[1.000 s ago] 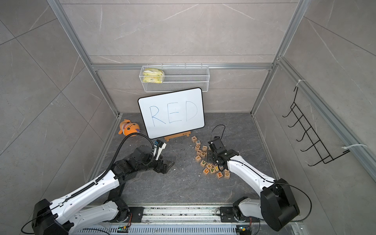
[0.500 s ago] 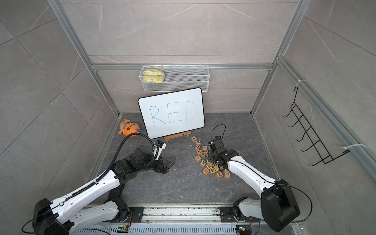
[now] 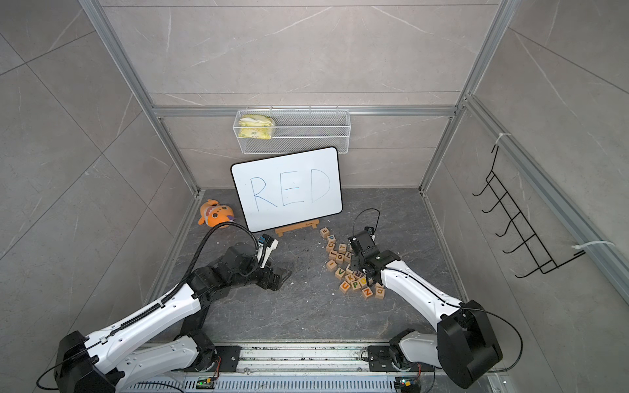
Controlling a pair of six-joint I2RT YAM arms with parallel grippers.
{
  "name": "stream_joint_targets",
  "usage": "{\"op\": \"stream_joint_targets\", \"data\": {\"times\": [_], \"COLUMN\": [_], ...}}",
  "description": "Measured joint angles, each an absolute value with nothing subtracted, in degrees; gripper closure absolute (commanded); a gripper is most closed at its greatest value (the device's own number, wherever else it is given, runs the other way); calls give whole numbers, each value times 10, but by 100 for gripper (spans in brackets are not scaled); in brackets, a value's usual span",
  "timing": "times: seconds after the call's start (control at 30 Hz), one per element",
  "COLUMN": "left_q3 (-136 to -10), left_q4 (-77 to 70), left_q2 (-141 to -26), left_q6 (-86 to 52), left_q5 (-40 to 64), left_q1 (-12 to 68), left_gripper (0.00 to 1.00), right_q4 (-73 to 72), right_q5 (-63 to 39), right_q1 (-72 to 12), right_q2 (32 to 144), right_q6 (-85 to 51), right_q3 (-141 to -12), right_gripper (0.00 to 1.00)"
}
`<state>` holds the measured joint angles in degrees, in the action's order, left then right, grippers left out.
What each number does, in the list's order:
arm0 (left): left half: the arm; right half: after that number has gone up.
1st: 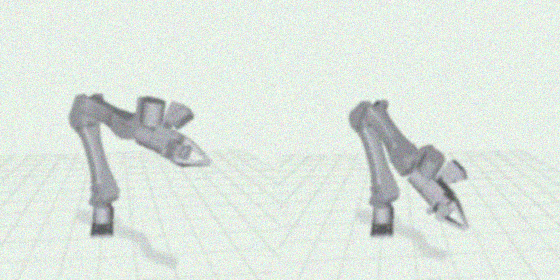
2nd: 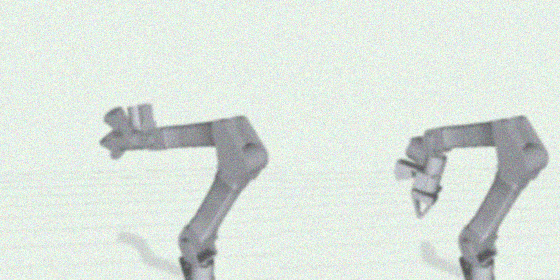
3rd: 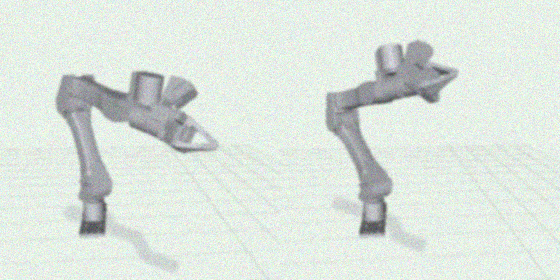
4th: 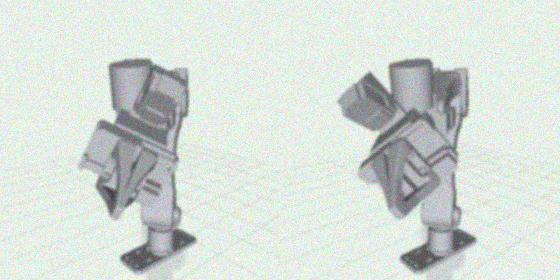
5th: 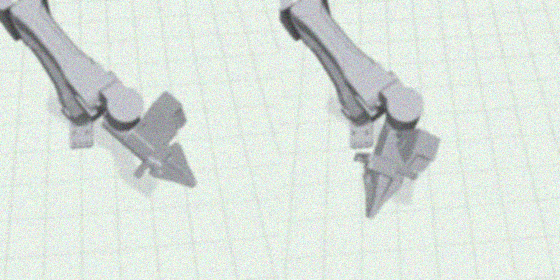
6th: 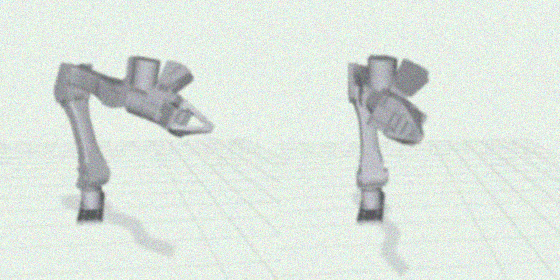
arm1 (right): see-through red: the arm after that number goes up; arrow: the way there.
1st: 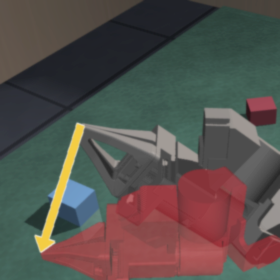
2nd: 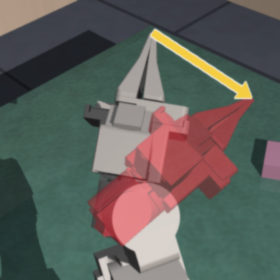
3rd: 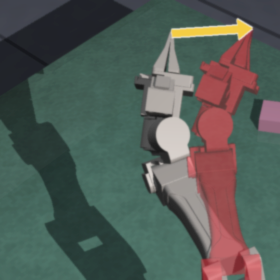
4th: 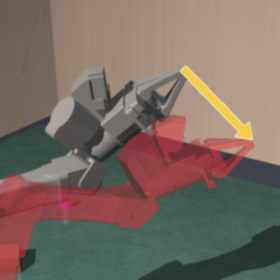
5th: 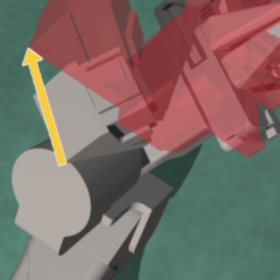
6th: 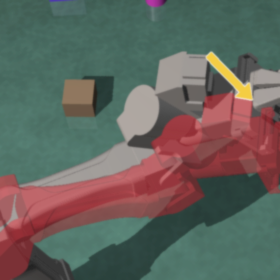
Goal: Assemble the uppercase word "red" with letter blocks
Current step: Pick up the letter block from the center of the board.
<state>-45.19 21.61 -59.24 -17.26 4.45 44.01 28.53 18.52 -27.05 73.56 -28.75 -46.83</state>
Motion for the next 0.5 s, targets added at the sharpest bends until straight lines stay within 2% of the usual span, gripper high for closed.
{"op": "stream_joint_targets", "data": {"times": [0.5], "left_q3": [-452], "left_q4": [217], "left_q2": [-596], "left_q6": [-173], "left_q5": [44], "left_q1": [440], "left_gripper": [4], "right_q4": [285], "right_q5": [170], "right_q1": [-270], "right_q2": [737], "right_q6": [-287], "right_q3": [-468], "right_gripper": [42]}}
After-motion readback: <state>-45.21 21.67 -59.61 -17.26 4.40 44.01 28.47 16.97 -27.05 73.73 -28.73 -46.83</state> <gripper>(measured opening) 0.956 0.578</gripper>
